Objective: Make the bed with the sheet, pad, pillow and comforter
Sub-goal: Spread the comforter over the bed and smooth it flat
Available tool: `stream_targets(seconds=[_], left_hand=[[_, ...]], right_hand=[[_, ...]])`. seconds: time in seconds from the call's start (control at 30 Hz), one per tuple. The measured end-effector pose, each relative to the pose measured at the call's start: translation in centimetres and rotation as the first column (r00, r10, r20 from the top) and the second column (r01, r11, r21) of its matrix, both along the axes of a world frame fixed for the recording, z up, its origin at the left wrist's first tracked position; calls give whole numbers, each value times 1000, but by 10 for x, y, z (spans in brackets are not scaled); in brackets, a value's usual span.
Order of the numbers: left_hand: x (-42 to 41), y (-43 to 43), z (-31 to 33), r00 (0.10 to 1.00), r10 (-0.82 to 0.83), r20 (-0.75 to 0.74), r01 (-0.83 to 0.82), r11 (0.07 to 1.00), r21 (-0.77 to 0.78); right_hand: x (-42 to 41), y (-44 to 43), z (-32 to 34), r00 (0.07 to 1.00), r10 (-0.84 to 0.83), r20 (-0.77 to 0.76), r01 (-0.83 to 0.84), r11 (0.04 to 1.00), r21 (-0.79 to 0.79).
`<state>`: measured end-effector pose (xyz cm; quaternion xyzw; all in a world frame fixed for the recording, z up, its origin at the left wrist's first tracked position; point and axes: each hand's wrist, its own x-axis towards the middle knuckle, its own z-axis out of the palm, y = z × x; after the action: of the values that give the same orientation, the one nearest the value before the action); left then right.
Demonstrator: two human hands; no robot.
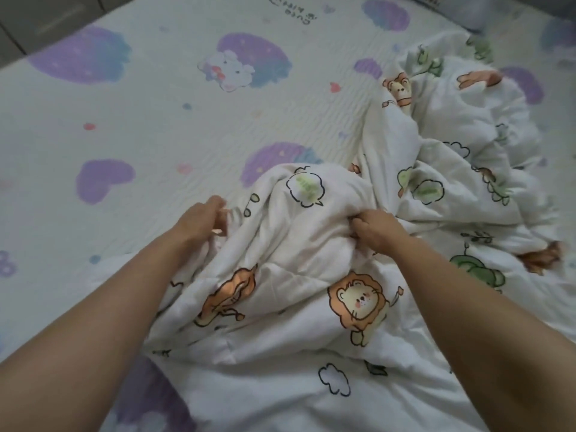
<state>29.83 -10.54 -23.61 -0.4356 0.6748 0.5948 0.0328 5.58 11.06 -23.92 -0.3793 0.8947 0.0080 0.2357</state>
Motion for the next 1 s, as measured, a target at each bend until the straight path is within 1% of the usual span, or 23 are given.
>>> stream_targets(seconds=[0.03, 0.07, 0.13, 0.2, 0.27, 0.3, 0.33, 0.4, 0.47, 0.53, 0.57, 0.6, 0.67, 0.77, 0.83, 0.9, 1.0], left_hand=[[-2, 1, 1, 991, 137, 2, -136, 986, 99], [-3, 2, 2, 982, 188, 22, -190, 975, 115], [-7, 8, -1, 996, 62, 66, -64, 998, 20], [-10, 16, 3, 989, -124, 76, 124, 992, -3], [-16, 26, 10, 946, -323, 39, 324, 946, -27], [-20, 33, 10, 914, -405, 20, 405, 913, -51], [-22, 41, 12, 883, -469, 11, 468, 880, -83], [-25, 52, 13, 846, -534, 0, 525, 831, -184], [-25, 55, 11, 839, -541, -61, 516, 825, -232], [-23, 54, 8, 834, -544, -96, 515, 828, -220], [-22, 53, 8, 835, -542, -93, 517, 832, -201], [-20, 53, 7, 839, -536, -93, 513, 837, -190], [-18, 50, 6, 860, -501, -103, 471, 854, -221], [-10, 43, 8, 904, -411, -118, 348, 867, -356], [-2, 33, 14, 946, -308, -104, 235, 868, -439], [8, 15, 21, 977, -190, -101, 109, 841, -529], [20, -20, 37, 983, 8, -184, -132, 727, -674]], right_hand=[[-2, -2, 0, 999, -41, -17, 40, 999, -36], [-3, -4, 0, 996, -74, -39, 71, 995, -69], [-6, -14, -1, 984, -168, -65, 159, 979, -124], [-8, -26, 1, 948, -314, -49, 297, 931, -210], [-13, -40, 5, 866, -499, 24, 482, 823, -301], [-15, -46, 8, 823, -564, 59, 551, 770, -323], [-17, -54, 10, 795, -601, 80, 592, 741, -318], [-20, -64, 14, 782, -614, 106, 620, 749, -234], [-22, -67, 12, 794, -594, 128, 608, 784, -127], [-25, -66, 5, 853, -518, 66, 520, 854, -17], [-26, -64, 2, 877, -479, 34, 479, 878, 2], [-28, -63, 0, 881, -472, 25, 472, 881, -15], [-31, -64, 0, 865, -499, 41, 501, 859, -104], [-32, -69, 8, 849, -520, 98, 524, 798, -297], [-30, -77, 23, 821, -541, 183, 560, 699, -445], [-27, -98, 45, 792, -526, 309, 599, 571, -562], [-27, -140, 76, 775, -451, 443, 621, 409, -669]])
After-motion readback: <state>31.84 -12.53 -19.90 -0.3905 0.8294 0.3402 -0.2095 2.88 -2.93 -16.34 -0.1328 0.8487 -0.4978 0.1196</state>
